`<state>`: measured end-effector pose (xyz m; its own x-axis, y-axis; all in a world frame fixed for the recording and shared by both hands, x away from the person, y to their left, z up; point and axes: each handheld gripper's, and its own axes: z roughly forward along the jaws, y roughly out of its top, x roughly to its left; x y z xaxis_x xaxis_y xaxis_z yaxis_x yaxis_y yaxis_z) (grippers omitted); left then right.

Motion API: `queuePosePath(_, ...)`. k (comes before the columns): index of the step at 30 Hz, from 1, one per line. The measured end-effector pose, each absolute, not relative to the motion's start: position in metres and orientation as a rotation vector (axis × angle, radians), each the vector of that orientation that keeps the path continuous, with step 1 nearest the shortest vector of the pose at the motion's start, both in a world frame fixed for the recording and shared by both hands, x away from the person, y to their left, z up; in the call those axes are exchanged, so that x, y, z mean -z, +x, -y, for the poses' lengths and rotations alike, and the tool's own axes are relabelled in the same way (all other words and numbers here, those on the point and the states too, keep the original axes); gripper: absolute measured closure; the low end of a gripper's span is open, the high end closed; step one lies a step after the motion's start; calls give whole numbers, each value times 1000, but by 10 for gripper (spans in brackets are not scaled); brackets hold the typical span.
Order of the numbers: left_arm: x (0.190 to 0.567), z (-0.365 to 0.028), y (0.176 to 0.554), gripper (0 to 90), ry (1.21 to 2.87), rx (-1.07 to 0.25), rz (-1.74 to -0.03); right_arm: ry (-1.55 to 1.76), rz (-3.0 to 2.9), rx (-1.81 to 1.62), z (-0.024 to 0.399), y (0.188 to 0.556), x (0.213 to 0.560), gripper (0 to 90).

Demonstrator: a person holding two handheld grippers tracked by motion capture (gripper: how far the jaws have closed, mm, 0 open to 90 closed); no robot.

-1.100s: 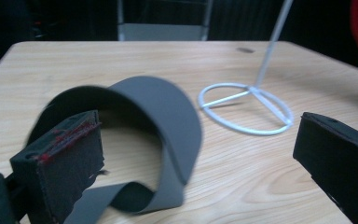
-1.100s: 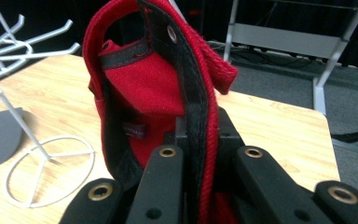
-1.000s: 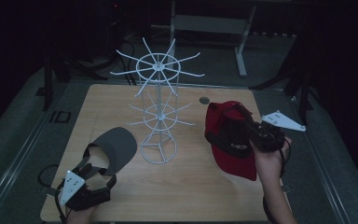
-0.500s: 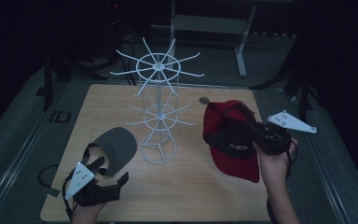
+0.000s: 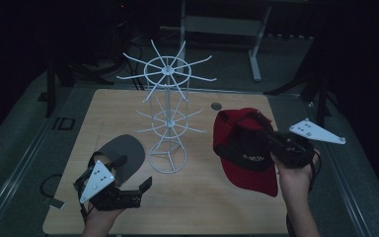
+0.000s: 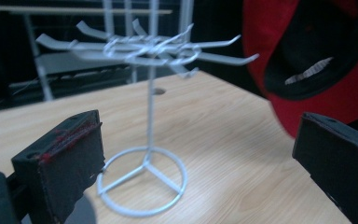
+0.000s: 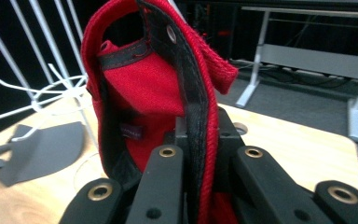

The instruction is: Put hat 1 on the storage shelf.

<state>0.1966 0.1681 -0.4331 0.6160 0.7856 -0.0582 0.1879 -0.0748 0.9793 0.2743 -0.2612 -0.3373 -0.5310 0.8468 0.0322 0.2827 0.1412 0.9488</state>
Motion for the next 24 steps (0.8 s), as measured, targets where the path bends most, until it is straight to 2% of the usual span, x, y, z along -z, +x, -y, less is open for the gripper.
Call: queuePosePath(24,373,-84,223,45,1696,-509,-557,977,-1912,-1514,253,240,327,850)
